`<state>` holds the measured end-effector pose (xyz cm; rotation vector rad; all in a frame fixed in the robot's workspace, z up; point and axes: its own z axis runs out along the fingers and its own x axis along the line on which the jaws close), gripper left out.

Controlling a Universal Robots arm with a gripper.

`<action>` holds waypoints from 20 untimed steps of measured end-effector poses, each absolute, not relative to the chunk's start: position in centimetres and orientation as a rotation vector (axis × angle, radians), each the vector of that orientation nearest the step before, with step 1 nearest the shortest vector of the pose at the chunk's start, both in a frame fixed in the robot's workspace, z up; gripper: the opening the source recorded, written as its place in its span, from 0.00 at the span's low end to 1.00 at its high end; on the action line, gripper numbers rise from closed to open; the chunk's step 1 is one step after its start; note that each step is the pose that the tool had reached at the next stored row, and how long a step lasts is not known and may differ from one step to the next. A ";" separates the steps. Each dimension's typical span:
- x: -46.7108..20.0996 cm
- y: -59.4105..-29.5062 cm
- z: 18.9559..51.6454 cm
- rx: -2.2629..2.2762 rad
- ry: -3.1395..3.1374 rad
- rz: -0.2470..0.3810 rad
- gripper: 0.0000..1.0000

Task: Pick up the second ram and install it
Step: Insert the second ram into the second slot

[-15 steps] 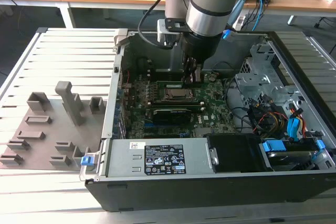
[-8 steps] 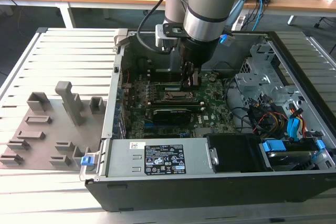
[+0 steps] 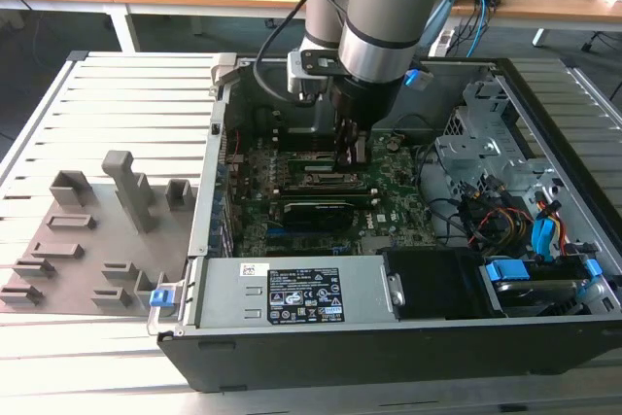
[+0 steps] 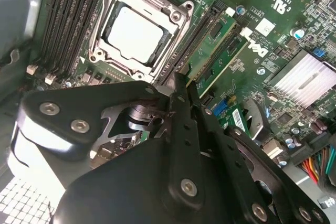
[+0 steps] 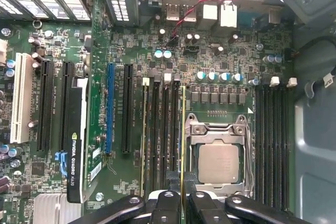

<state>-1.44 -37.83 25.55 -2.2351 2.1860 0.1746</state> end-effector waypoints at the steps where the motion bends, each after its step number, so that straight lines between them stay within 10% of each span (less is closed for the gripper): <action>1: -1.5 -37.9 25.4 -2.235 2.186 0.175 0.14; 20: -2.2 -38.7 22.9 -2.235 2.186 0.174 0.14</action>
